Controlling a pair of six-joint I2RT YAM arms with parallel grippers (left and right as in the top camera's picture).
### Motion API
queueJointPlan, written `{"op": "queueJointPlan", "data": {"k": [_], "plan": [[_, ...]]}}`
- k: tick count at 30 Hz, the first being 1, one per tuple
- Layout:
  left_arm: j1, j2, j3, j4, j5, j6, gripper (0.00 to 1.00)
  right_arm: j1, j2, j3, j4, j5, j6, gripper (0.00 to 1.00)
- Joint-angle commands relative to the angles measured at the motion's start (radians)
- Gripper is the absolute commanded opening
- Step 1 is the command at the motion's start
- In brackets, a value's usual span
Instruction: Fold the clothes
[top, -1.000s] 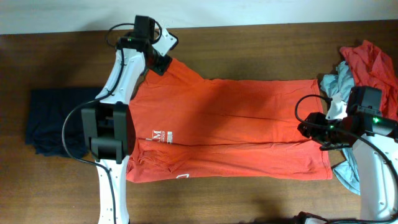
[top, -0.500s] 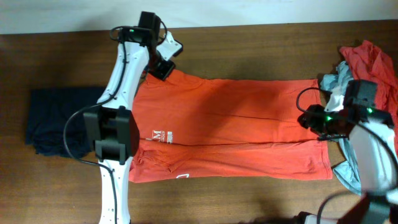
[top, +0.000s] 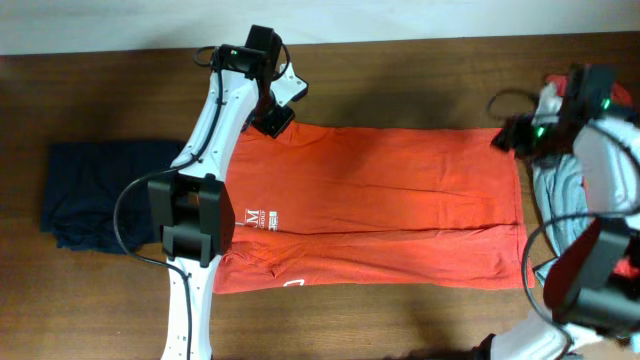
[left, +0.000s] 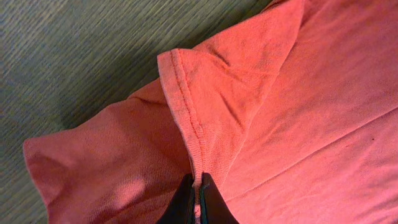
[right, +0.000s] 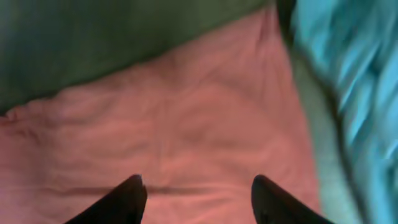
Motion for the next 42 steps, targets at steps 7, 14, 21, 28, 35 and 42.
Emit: {"op": "queueJointPlan", "data": {"k": [7,14,21,28,35,42], "plan": [[0.002,0.011,0.026,0.002,-0.055,-0.014,0.01,-0.028,0.309,0.291,-0.031,0.067,-0.226,0.61],[0.002,0.011,0.026,0.017,-0.055,-0.014,0.01,-0.028,0.377,0.325,0.019,0.101,-0.397,0.63],[0.002,0.011,0.026,0.027,-0.055,-0.014,0.01,-0.028,0.383,0.324,0.126,0.058,-0.418,0.64],[0.002,0.011,0.026,0.036,-0.055,-0.014,0.01,-0.014,0.444,0.324,0.171,0.011,-0.419,0.64],[0.002,0.011,0.026,0.036,-0.055,-0.014,0.01,0.020,0.485,0.324,0.198,-0.043,-0.473,0.63],[0.002,0.011,0.026,0.035,-0.055,-0.014,0.01,0.040,0.512,0.323,0.198,-0.042,-0.549,0.64]]}}
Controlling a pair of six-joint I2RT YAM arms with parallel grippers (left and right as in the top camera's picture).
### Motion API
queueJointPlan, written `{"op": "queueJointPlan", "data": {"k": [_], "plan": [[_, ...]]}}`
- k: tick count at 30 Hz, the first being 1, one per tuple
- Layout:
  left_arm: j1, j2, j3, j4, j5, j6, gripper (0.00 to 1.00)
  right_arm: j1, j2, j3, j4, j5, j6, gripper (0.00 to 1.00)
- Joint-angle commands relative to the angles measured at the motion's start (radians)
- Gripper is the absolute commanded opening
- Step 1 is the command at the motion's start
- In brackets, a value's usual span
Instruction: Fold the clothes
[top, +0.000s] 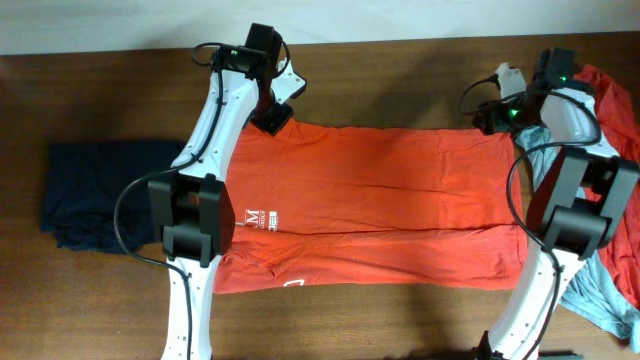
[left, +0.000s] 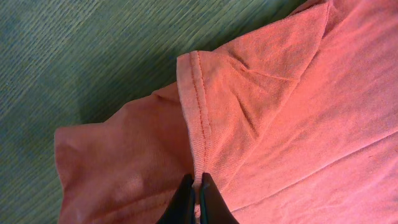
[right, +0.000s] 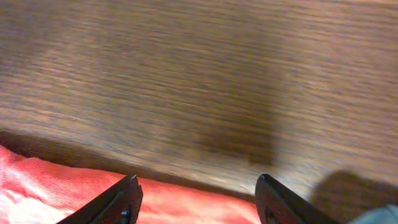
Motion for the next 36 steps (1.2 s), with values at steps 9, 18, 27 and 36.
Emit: {"op": "queueJointPlan", "data": {"k": [9,18,27,36], "plan": [[0.002,0.011,0.026,0.000,-0.007,-0.014,0.01,0.003,0.032,0.016,-0.063,-0.021,-0.257,0.81],[0.002,0.011,0.026,-0.002,-0.007,-0.014,0.01,0.002,0.032,0.016,-0.090,0.000,-0.301,0.84],[0.002,0.011,0.026,-0.002,-0.008,-0.013,0.01,0.002,0.031,0.016,-0.116,0.040,-0.285,0.42],[0.002,0.009,0.029,-0.009,-0.053,-0.013,0.01,0.002,-0.003,0.039,-0.125,0.104,-0.161,0.08]]}}
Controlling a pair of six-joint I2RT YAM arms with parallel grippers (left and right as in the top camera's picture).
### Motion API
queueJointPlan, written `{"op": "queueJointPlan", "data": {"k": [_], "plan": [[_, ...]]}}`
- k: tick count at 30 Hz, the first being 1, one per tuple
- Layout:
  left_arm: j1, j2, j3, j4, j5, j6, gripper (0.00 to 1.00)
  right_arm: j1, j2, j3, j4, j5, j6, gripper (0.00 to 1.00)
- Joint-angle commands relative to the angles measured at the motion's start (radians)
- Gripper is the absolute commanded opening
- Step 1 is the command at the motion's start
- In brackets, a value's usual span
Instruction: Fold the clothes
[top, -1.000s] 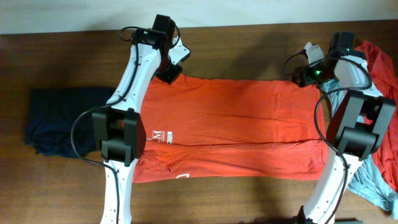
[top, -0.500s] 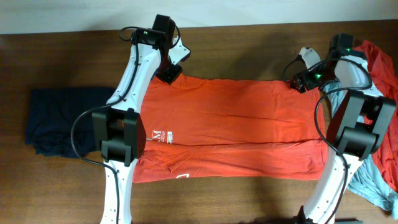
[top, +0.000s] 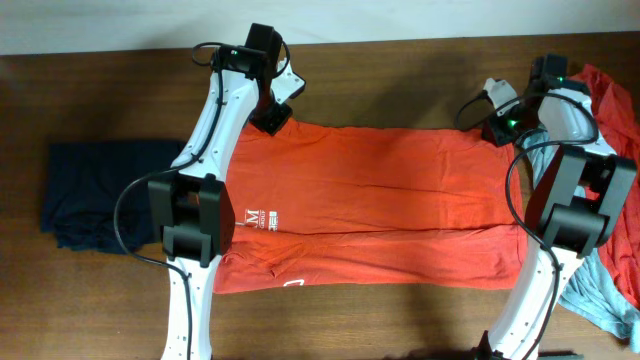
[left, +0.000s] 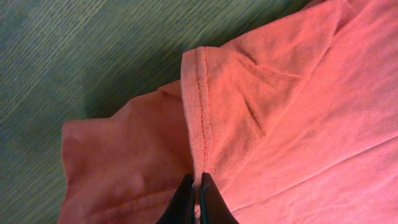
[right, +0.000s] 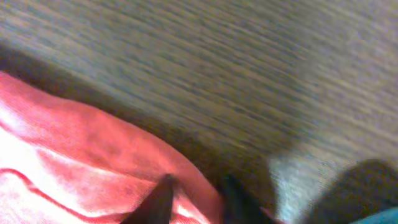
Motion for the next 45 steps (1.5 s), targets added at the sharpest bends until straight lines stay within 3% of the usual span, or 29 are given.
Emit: {"op": "queueJointPlan", "data": {"k": [1,17,26,36,45], "plan": [[0.002,0.009,0.031,-0.013,-0.038,-0.013,0.01,-0.001,-0.028,0.036,-0.015,0.032,0.081,0.04],[-0.003,-0.014,0.228,-0.257,-0.043,-0.014,0.01,0.001,-0.224,0.089,-0.188,0.032,0.259,0.04],[-0.034,-0.078,0.228,-0.391,-0.036,-0.013,0.01,0.001,-0.268,0.089,-0.426,-0.027,0.366,0.04],[-0.048,-0.152,0.223,-0.435,0.016,-0.013,0.01,0.020,-0.269,0.089,-0.649,-0.051,0.425,0.04],[-0.045,-0.245,0.062,-0.435,0.002,-0.008,0.01,0.023,-0.303,0.089,-0.738,0.025,0.487,0.04]]}}
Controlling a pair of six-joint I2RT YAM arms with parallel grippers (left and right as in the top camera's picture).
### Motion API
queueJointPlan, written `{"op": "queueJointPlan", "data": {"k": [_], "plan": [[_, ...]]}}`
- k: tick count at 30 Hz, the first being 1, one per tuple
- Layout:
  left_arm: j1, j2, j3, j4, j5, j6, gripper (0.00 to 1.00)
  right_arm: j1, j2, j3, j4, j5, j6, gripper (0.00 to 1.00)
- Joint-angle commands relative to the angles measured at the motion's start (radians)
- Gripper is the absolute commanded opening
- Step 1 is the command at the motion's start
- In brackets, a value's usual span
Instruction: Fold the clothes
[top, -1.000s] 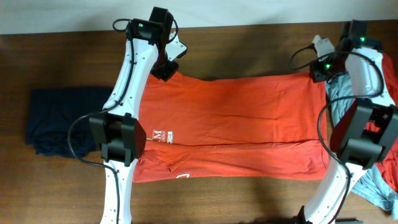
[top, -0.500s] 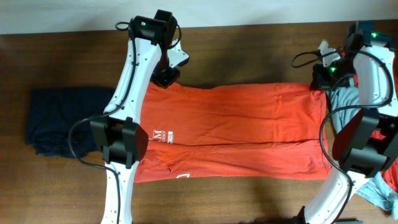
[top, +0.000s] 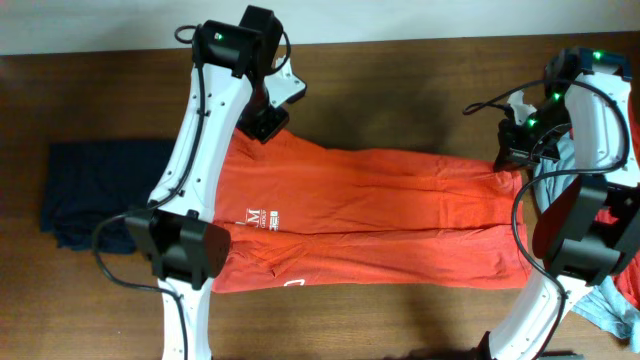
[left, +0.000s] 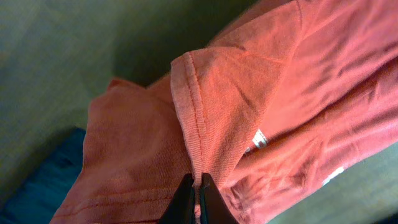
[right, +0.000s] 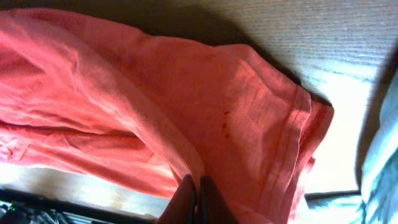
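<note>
An orange T-shirt (top: 370, 215) lies spread across the table, its far edge lifted at both ends and sagging between them. My left gripper (top: 264, 124) is shut on the far left corner, with the sleeve hem (left: 189, 121) pinched between its fingers. My right gripper (top: 510, 150) is shut on the far right corner; cloth (right: 236, 124) hangs from its closed fingers. The near half of the shirt, with its white print (top: 258, 219), stays flat on the wood.
A dark navy garment (top: 95, 190) lies folded at the left of the table. A pile of light blue and red clothes (top: 600, 240) sits at the right edge, partly under the right arm. The wall runs along the far edge (top: 400, 20).
Both grippers have risen and moved toward the near side, carrying the shirt's far edge up off the table. The right gripper is now shut on the far right corner.
The left gripper held the far left sleeve hem throughout. The right gripper was open near the shirt's right edge, then open over bare wood beyond the far right corner, then down at that corner. Now both hold the far edge raised.
</note>
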Motion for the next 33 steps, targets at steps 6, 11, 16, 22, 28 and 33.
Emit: {"op": "queueJointPlan", "data": {"k": [6,11,16,22,28,33], "plan": [[0.004,-0.139,-0.265,0.028,0.028,-0.009,0.01,0.009,-0.104,0.018,-0.055,0.022,0.050,0.04],[0.004,-0.148,-0.332,0.043,0.053,-0.009,0.01,0.032,-0.106,0.005,-0.070,0.006,0.059,0.04],[0.004,-0.148,-0.356,0.043,0.053,-0.010,0.01,0.065,-0.106,-0.042,-0.057,0.032,0.076,0.04],[0.006,-0.148,-0.359,0.019,0.080,-0.009,0.02,0.066,-0.106,-0.112,-0.054,0.082,0.119,0.04],[0.015,-0.148,-0.426,0.013,0.090,-0.009,0.03,0.066,-0.106,-0.208,-0.027,0.130,0.141,0.04],[0.040,-0.148,-0.476,0.010,0.105,-0.010,0.03,0.066,-0.106,-0.242,-0.008,0.179,0.171,0.04]]}}
